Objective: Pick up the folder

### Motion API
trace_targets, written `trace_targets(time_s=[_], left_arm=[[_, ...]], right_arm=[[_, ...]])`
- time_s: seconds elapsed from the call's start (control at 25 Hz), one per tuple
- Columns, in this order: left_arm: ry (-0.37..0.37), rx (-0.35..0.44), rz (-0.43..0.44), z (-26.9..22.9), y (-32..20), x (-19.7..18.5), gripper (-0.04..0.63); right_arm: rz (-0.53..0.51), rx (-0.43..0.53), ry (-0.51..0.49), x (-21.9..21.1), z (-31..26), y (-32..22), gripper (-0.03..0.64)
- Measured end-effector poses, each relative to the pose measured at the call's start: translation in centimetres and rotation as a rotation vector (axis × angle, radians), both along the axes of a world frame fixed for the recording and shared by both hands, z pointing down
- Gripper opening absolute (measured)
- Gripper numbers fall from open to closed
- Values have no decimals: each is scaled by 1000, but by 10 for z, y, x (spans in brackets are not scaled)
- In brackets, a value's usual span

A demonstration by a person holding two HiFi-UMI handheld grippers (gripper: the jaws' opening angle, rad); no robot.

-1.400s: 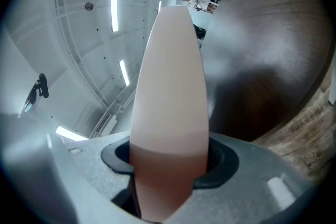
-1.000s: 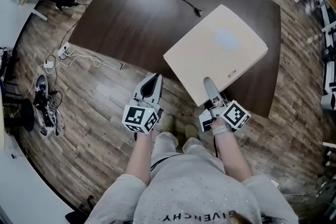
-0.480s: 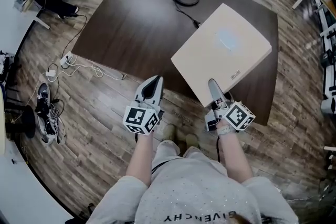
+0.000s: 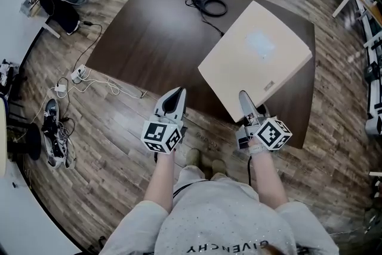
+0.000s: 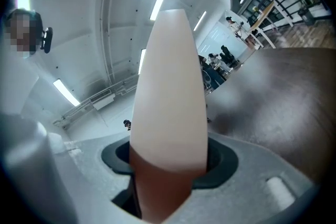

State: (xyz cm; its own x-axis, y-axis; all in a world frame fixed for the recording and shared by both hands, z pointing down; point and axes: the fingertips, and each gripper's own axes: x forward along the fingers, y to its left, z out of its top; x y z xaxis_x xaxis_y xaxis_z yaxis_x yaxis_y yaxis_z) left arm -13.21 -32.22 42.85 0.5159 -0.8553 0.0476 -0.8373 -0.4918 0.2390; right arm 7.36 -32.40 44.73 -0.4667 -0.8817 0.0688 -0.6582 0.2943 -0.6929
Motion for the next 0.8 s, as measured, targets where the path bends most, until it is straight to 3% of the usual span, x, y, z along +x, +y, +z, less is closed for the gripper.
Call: trace_targets(time_s=[0.8], left_arm=[[-4,32,0,-28,-5,10,0]], right_arm=[[-18,133,206,13,-41,-2,255]])
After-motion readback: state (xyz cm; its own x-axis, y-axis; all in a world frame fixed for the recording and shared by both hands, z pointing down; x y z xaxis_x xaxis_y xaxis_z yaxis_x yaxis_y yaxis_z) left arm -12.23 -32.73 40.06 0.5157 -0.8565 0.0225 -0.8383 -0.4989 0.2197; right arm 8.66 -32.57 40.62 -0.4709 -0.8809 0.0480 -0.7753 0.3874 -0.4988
